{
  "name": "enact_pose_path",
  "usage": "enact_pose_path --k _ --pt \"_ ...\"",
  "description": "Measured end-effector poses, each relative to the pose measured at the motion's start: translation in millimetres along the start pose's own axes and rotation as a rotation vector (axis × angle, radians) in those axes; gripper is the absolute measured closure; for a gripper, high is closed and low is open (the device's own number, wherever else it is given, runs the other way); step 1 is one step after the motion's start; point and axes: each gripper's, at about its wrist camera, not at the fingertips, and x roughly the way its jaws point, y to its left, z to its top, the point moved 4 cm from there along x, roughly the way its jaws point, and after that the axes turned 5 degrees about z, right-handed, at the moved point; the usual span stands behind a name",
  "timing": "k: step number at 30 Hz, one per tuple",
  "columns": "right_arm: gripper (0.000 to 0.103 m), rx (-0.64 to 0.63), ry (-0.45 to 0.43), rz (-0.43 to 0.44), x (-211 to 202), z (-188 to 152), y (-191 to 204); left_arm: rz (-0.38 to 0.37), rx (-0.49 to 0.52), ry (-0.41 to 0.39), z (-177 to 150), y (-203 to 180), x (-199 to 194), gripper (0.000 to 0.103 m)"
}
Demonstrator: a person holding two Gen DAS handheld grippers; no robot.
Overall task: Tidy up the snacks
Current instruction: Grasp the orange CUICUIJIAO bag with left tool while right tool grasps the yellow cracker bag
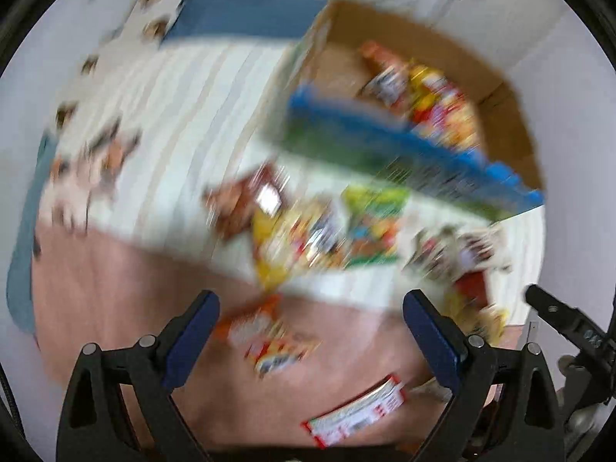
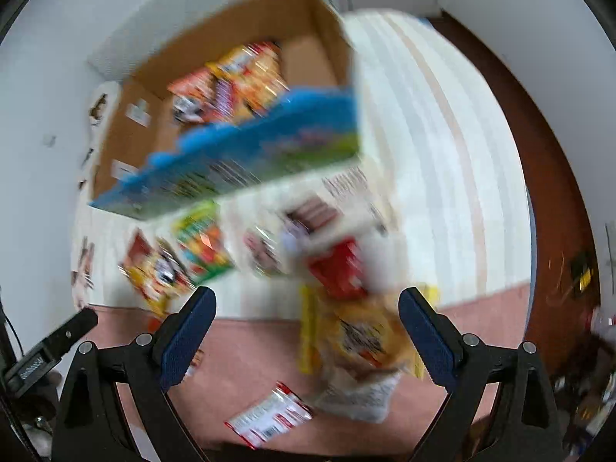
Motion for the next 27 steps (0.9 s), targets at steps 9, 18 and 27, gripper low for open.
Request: enact_pose_path --k 9,18,27 --pt "0.005 0.271 0.123 0.031 58.6 -30.4 -84.4 -0.176 -0.299 0.287 -52.8 48.6 96.1 0.005" --pt "0.007 0.255 0.261 0.131 83.5 -65.8 -69.7 -0.207 -0.365 0.302 -48.6 42.3 127.6 0.039" --pt "0.006 -0.449 0.222 -0.193 56.5 -51.7 -7.2 -0.03 0.043 0.164 -39.0 -13.7 117.9 0.047"
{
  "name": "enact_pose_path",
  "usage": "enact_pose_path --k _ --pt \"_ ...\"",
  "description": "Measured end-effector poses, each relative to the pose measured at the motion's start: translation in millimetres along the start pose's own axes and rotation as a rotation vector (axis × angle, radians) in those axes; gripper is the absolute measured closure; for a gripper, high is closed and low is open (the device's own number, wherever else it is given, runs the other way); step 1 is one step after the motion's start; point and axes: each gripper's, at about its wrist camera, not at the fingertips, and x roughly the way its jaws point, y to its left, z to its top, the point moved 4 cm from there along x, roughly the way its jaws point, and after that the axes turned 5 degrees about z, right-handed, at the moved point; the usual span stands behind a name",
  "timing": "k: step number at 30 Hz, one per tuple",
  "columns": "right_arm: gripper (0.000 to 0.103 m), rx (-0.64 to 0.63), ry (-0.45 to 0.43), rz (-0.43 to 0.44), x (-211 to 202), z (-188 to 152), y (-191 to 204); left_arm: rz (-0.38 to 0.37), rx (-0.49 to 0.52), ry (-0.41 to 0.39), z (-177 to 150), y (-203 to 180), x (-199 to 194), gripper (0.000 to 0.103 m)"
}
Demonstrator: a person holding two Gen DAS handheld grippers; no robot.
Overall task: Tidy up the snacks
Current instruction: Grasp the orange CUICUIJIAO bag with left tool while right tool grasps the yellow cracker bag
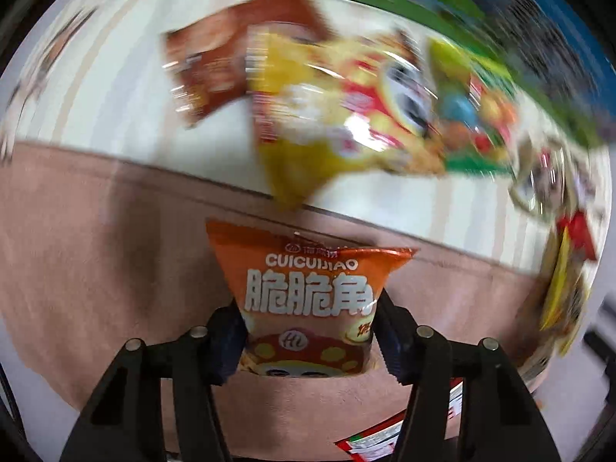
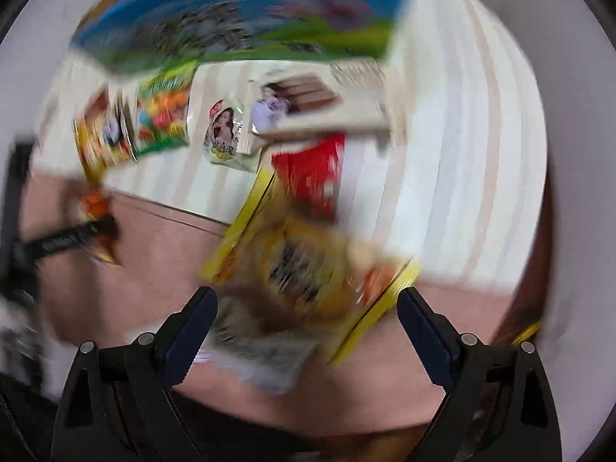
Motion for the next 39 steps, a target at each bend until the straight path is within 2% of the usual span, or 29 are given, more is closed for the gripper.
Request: enact_pose_path --k 3,5,7,10,12,16,20,22,24,26,29,31,32,33,37,39 --pt "0.006 -0.204 0.071 -0.104 21.1 14.4 15.2 0.026 0.074 0.002 -4.2 -18.9 1.6 0.047" --pt "0.007 -0.328 0.135 -0.14 42.2 18.1 26.1 0.04 0.108 0.001 -6.7 -29.6 1.0 0.047" --pt "0.007 -0.375 0.177 -0.147 59.1 20.0 32.1 0.049 0.129 0.002 -9.6 -39.3 1.0 0.047" --pt "0.011 -0.34 0.189 -0.162 72.5 28.7 34.6 0.056 0.139 -0.001 -9.7 -48.2 -0.9 0.047" --pt "0.027 -0.236 0.189 -0.091 72.3 31.8 30.4 0.05 0.135 0.0 -7.9 -45.5 -0.6 0.047" --pt "0.03 0.065 0.162 0.046 65.9 34.1 -1.5 0.036 0.12 0.006 -2.6 -24.6 3.6 0.047" --pt "0.028 0.564 0.081 0.333 59.6 15.2 -51.7 0.032 0.119 0.008 -7.8 -25.2 4.0 0.047" --pt "0.022 0.672 0.076 0.435 60.2 7.7 -60.5 0.033 0.123 0.011 -8.4 -26.4 3.8 0.047" --pt "0.012 0.594 0.064 0.384 53.8 5.1 -59.8 0.031 0.127 0.017 -4.6 -28.1 3.1 0.045" --pt "0.012 0.433 0.037 0.259 46.0 7.9 -46.2 0.039 0.142 0.034 -6.2 -31.7 3.9 0.042" --pt "0.012 0.231 0.052 0.144 40.8 17.6 -24.1 0.037 0.152 0.043 -5.2 -35.4 11.4 0.037" --pt "0.013 0.171 0.081 0.086 46.1 22.2 -18.5 0.037 0.157 0.05 -8.1 -40.1 15.9 0.036" --pt "0.024 0.18 0.073 0.073 46.9 24.5 -19.5 0.038 0.159 0.052 -9.4 -42.7 17.9 0.036" --pt "0.047 0.201 0.063 0.075 47.4 26.7 -21.8 0.036 0.16 0.055 -10.0 -42.6 18.2 0.036" --pt "0.049 0.386 -0.003 0.136 41.9 31.4 -37.7 0.024 0.149 0.064 -7.8 -45.0 24.2 0.036" --pt "0.046 0.431 -0.021 0.163 40.6 32.8 -39.8 0.02 0.144 0.068 -8.2 -43.0 24.7 0.036"
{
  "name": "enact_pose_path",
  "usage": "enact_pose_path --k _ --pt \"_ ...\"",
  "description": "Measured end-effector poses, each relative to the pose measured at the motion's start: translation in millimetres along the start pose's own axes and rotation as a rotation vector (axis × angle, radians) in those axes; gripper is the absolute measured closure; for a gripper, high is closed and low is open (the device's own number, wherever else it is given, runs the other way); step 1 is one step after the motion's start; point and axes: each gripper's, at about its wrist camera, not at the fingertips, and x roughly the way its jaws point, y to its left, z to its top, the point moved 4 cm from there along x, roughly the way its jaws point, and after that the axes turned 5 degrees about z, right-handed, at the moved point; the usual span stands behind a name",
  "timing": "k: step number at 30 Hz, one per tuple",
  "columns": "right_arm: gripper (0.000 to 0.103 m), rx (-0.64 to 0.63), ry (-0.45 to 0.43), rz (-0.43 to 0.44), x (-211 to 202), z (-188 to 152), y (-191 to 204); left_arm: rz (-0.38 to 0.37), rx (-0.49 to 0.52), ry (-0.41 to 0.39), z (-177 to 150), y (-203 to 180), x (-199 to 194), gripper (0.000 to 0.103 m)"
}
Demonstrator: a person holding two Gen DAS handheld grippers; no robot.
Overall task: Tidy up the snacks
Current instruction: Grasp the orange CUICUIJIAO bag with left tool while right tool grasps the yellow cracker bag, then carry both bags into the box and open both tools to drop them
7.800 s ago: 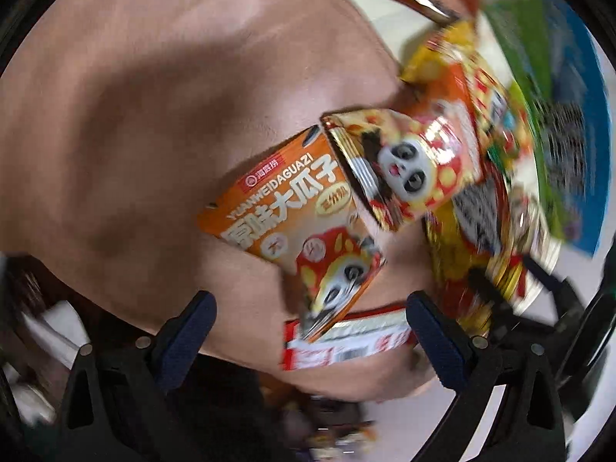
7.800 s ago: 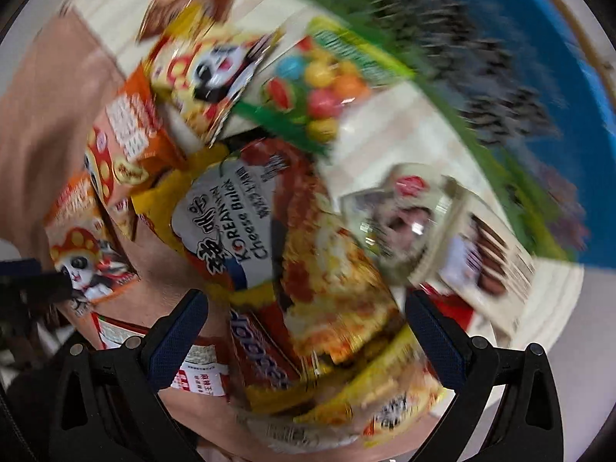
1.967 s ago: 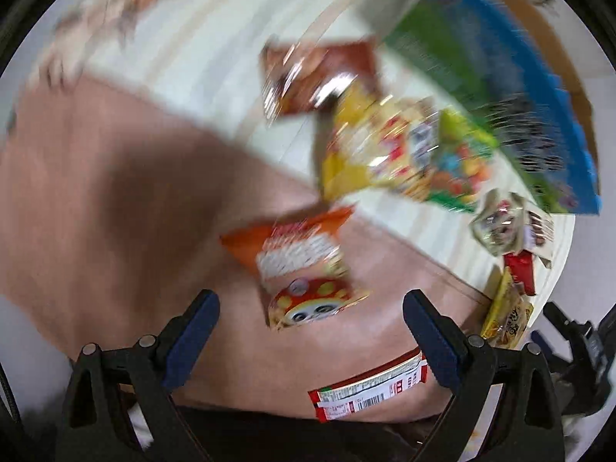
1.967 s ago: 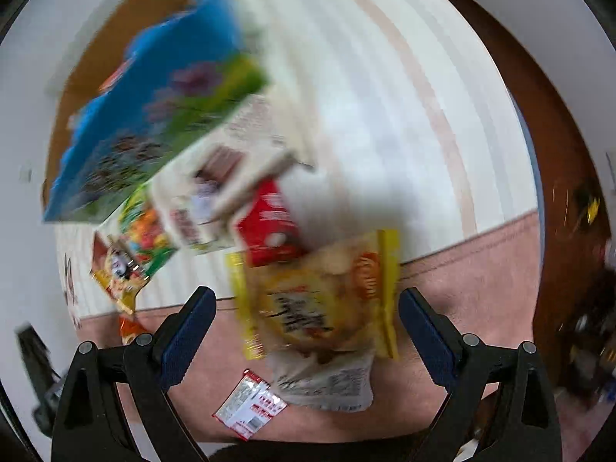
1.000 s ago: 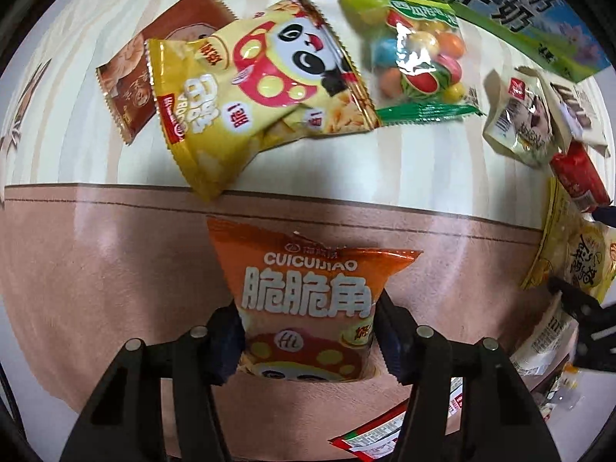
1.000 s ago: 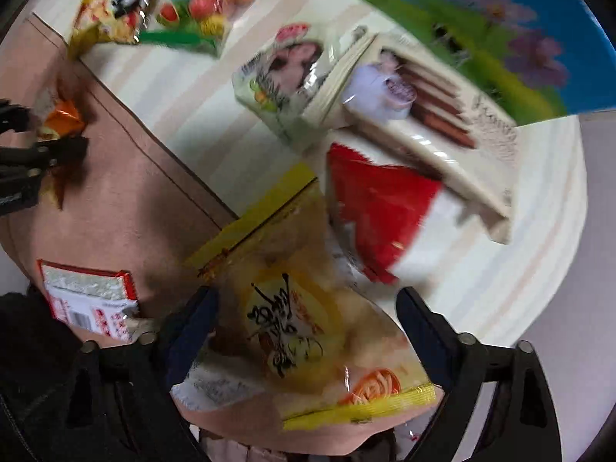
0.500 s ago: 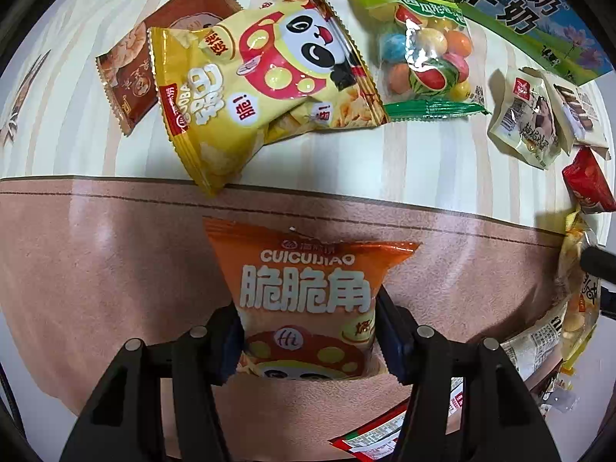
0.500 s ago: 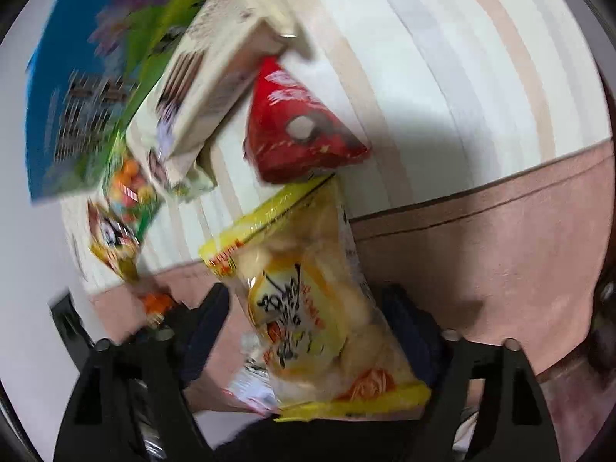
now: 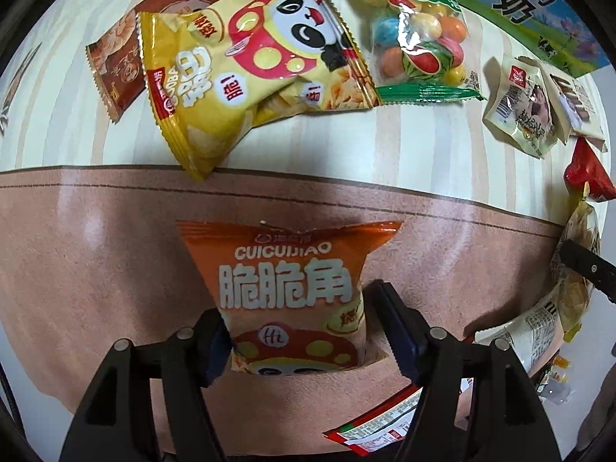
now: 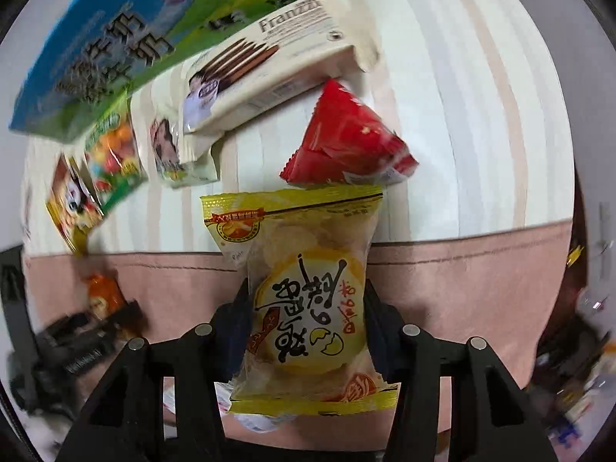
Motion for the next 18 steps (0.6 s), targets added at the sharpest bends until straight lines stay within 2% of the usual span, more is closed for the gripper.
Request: enact_pose_path --k 2,3,6,7,8,9,13,18 --pt "0.036 0.008 0.05 0.023 5.4 -4.5 0.3 -0.001 -0.002 -0.002 0.1 3.1 1.3 0.036" --pt "0.034 0.015 0.058 0.035 2.3 -9.6 -15.1 -0.001 -0.002 -0.005 -0.4 4.0 1.4 0.036" --pt "0.034 0.018 0.063 0.029 7.1 -16.5 -22.4 0.002 -0.01 -0.019 -2.9 5.9 1.0 0.036" --pt "0.034 0.024 0.062 0.027 7.4 -15.7 -28.1 0.004 -0.011 -0.024 -5.9 8.0 -2.1 0.043" --pt "0.035 0.027 0.058 0.021 19.0 -18.7 -15.6 0.011 -0.017 -0.034 -7.9 9.7 -3.6 0.054" --pt "0.039 0.025 0.053 0.011 26.2 -18.6 -6.0 0.004 -0.023 -0.043 -9.5 10.9 -5.6 0.056" --pt "0.049 0.0 0.002 -0.029 27.0 -29.6 6.4 0.004 -0.016 -0.057 -14.3 12.7 -13.2 0.059" --pt "0.051 -0.01 -0.048 0.036 -7.3 -36.2 18.9 -0.058 -0.015 -0.103 -19.0 13.0 -44.6 0.059"
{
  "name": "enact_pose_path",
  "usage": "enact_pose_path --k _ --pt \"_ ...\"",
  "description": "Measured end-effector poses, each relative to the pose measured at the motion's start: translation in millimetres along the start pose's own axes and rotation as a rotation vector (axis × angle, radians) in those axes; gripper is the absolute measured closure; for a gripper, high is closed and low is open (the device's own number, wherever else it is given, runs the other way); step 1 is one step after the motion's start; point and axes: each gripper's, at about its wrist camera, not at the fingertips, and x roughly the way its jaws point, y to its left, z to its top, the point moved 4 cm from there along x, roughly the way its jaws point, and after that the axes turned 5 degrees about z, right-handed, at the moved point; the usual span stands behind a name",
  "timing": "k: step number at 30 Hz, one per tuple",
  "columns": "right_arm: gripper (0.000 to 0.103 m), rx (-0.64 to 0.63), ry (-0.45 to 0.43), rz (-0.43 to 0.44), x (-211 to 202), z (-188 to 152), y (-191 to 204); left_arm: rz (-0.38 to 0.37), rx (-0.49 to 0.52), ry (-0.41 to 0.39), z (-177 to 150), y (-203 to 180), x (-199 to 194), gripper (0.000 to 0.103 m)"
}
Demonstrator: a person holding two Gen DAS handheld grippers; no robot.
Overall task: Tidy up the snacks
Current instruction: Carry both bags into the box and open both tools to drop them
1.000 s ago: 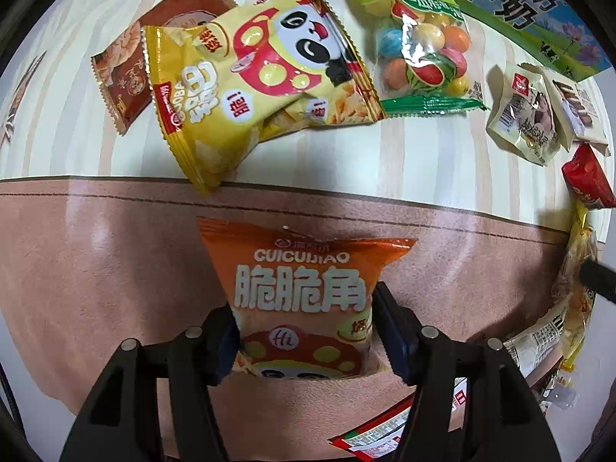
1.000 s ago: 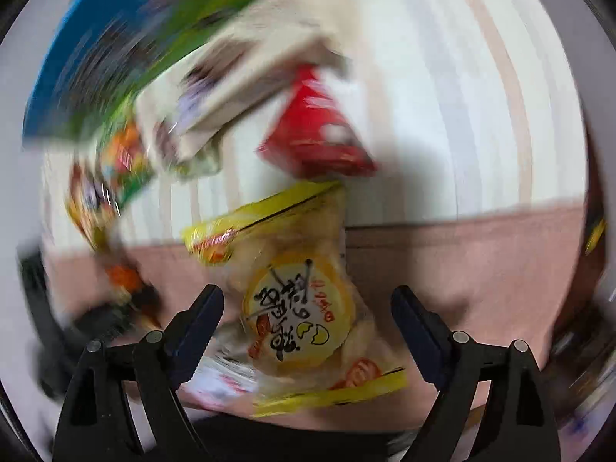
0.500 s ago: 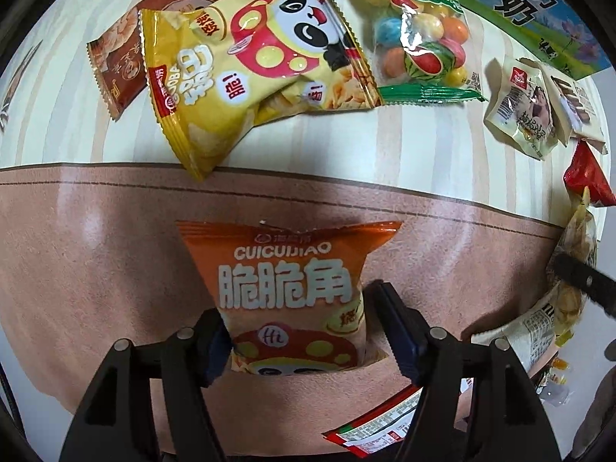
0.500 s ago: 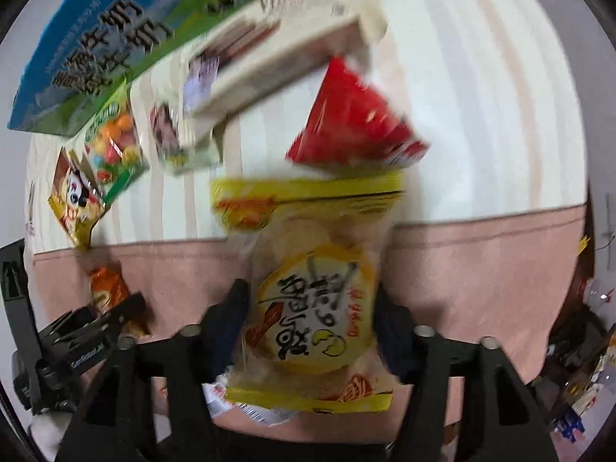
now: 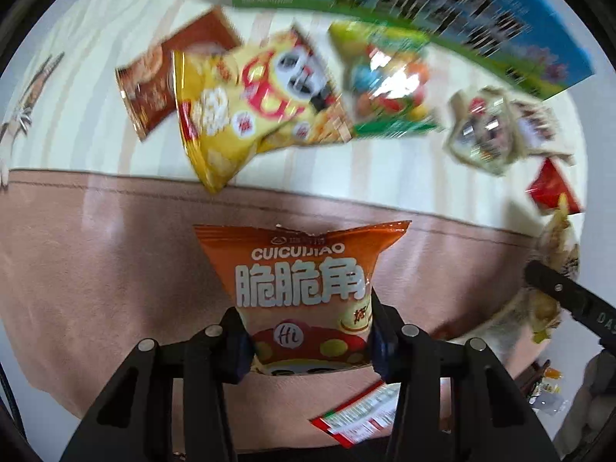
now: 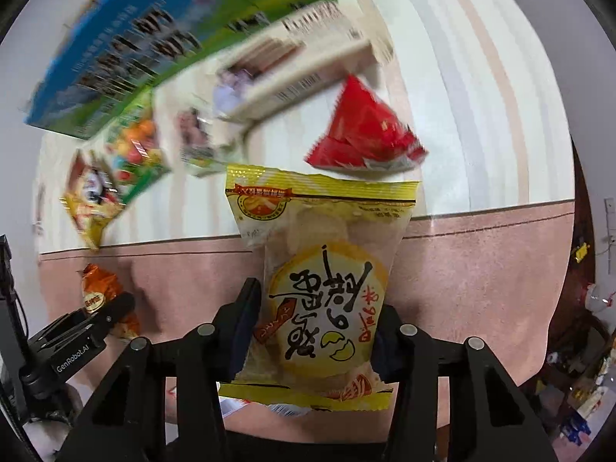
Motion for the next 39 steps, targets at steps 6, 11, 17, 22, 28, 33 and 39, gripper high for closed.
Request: enact_pose_path --k 6,11,17,22,28,33,39 --pt "0.051 -0.027 -0.078 0.094 -60.6 1.0 20.2 -0.081 0.012 -0.087 12.9 -6.3 -58.8 0.059" --pt "0.051 -0.065 -0.158 0.166 -122.6 20.8 49.3 -0.141 0.062 -0.203 47.4 -24.3 -125.7 0.059" --pt "0.051 -0.131 -0.271 0.179 -172.0 83.7 87.2 -0.129 0.129 -0.307 110.6 -46.8 -184.8 0.059" --pt "0.051 -0.174 -0.324 0.074 -178.9 166.5 98.6 -0.011 0.169 -0.307 182.0 -45.8 -184.4 0.059" --pt "0.051 -0.18 -0.267 -0.028 -140.7 250.2 99.7 0.08 0.147 -0.194 257.6 -23.3 -141.5 0.058" --pt "0.051 -0.204 -0.221 -0.101 -91.8 304.6 108.2 0.117 0.107 -0.114 298.9 -6.3 -98.6 0.058" --pt "0.051 -0.194 -0.172 -0.137 -59.0 336.9 103.2 0.129 0.075 -0.074 319.7 3.2 -74.0 0.058"
